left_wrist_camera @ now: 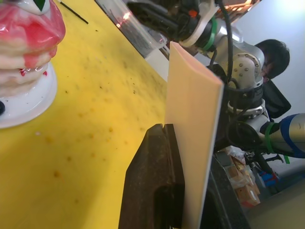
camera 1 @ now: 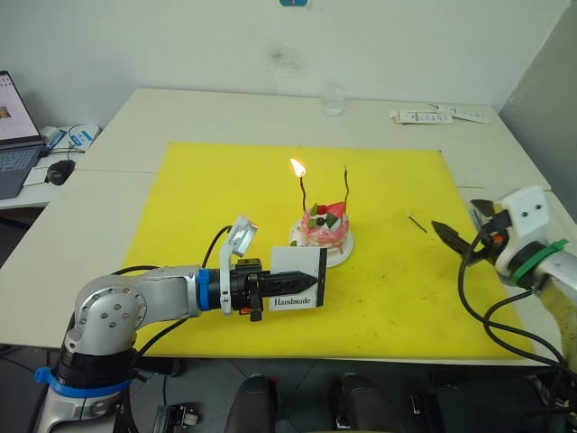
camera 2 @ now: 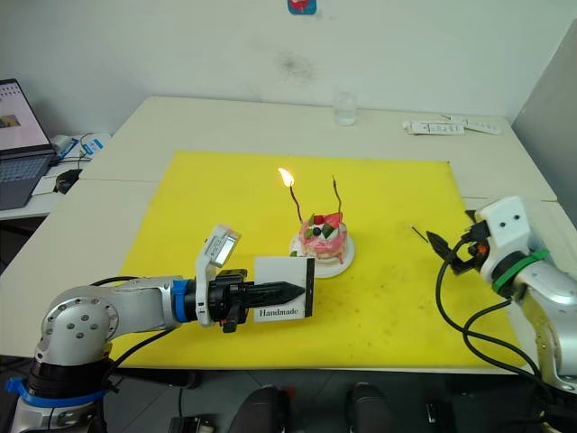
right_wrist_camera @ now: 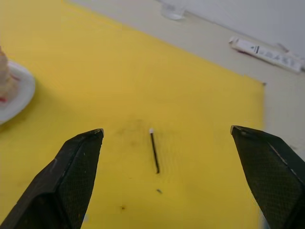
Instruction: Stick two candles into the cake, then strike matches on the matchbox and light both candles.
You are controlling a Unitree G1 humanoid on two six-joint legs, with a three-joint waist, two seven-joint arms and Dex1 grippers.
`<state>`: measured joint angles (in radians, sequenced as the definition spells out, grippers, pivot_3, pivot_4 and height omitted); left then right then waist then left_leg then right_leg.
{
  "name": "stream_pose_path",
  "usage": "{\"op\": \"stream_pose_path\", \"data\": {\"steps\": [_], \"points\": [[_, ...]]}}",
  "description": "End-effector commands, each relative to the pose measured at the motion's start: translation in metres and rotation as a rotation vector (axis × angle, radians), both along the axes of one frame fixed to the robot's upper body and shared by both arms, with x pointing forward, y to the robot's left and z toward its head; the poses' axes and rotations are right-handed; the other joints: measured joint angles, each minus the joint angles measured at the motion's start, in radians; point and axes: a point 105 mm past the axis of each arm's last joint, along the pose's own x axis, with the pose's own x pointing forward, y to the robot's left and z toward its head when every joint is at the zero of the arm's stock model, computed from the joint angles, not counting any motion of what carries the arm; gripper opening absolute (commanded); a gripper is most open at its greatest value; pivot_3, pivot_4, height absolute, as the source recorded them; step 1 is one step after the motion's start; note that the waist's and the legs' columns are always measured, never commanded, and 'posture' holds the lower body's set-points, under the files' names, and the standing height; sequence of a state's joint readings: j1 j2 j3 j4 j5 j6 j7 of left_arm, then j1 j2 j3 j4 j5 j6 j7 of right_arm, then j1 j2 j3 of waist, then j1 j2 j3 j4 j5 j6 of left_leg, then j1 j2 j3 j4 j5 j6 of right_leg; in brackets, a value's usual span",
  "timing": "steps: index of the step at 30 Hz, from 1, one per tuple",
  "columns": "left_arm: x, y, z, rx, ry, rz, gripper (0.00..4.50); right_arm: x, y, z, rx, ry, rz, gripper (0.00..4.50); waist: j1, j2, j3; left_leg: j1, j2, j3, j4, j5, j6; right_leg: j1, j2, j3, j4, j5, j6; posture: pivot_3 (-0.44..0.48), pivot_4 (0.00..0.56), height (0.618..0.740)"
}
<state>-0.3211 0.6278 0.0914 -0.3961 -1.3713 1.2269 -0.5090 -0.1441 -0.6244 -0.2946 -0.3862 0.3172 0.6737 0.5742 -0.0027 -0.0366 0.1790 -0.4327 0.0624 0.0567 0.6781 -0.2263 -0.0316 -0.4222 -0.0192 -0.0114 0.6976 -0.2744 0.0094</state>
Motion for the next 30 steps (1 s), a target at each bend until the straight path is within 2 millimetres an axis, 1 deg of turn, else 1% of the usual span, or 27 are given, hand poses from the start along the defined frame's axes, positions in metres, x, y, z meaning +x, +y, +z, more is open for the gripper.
{"op": "stream_pose_path", "data": {"steps": [1,5,8,12,14,18,20,22,26,28,30], "points": [[0.0,0.001,0.008,-0.006,-0.042,0.0,0.0,0.017,0.006,-0.006,-0.008,-0.032,0.002,4.46,-0.001,0.0,0.0,0.0,0.0,0.0,0.0,0.0,0.0,0.0,0.0,0.0,0.0,0.0,0.0,0.0,0.15,0.684],[0.001,0.002,0.008,-0.001,-0.044,0.011,0.0,0.036,0.01,-0.022,0.026,0.014,0.004,4.46,0.0,0.0,0.0,0.0,0.0,0.0,0.0,0.0,0.0,0.0,0.001,0.0,0.0,0.0,-0.001,0.0,0.15,0.684],[0.002,0.002,0.008,-0.001,-0.044,0.014,0.0,0.05,0.002,-0.029,0.045,0.034,-0.058,4.46,0.0,0.0,0.0,0.0,0.0,0.0,0.0,0.0,0.0,0.0,0.001,0.0,0.0,0.0,-0.001,0.0,0.15,0.684],[0.002,0.002,0.008,0.0,-0.046,0.017,0.0,0.063,0.001,-0.031,0.051,0.021,-0.083,4.46,0.0,0.0,0.0,0.0,0.0,0.0,0.0,0.0,0.0,0.0,0.001,0.0,0.0,-0.001,-0.001,0.0,0.15,0.684],[0.003,0.002,0.008,0.001,-0.047,0.019,0.0,0.066,0.001,-0.039,0.052,0.067,-0.087,4.46,0.0,0.0,0.0,0.0,0.0,0.0,0.0,0.0,0.0,-0.001,0.001,0.0,0.0,0.0,-0.001,0.0,0.15,0.684],[0.004,0.002,0.009,0.004,-0.05,0.024,0.0,0.065,0.003,-0.045,0.063,0.08,-0.088,4.46,0.0,0.0,0.0,0.0,0.0,0.0,0.0,0.0,0.0,0.0,0.001,0.0,0.0,0.0,-0.001,0.0,0.15,0.684],[0.004,0.003,0.009,0.005,-0.05,0.025,0.0,0.065,0.003,-0.048,0.066,0.084,-0.101,4.1,0.0,0.0,0.0,0.0,0.0,0.0,0.0,0.0,0.0,0.0,0.001,0.0,0.0,0.0,-0.001,0.0,0.15,0.684],[0.005,0.003,0.009,0.006,-0.051,0.026,0.0,0.066,0.004,-0.049,0.064,0.079,-0.111,3.57,0.0,0.0,0.0,0.0,0.0,0.0,0.0,0.0,0.0,0.0,0.001,0.0,0.0,0.0,-0.001,0.0,0.15,0.684],[0.005,0.003,0.009,0.007,-0.053,0.026,0.0,0.064,0.007,-0.053,0.036,0.083,-0.113,1.97,0.0,0.0,0.0,0.0,0.0,0.0,0.0,0.0,0.0,0.0,0.001,0.0,0.001,0.0,-0.001,0.0,0.15,0.684],[0.005,0.003,0.009,0.008,-0.055,0.026,0.0,0.063,0.005,-0.057,0.004,0.09,-0.128,1.31,0.001,0.0,0.0,0.0,0.0,0.0,0.0,0.0,0.0,0.0,0.001,0.0,0.001,0.0,0.0,0.0,0.15,0.684],[0.005,0.003,0.009,0.008,-0.057,0.027,0.0,0.061,0.002,-0.058,-0.025,0.084,-0.148,0.54,0.002,0.0,0.0,0.0,0.0,0.0,0.0,0.0,0.0,0.0,0.0,0.0,0.001,0.0,0.0,0.0,0.15,0.684]]}}
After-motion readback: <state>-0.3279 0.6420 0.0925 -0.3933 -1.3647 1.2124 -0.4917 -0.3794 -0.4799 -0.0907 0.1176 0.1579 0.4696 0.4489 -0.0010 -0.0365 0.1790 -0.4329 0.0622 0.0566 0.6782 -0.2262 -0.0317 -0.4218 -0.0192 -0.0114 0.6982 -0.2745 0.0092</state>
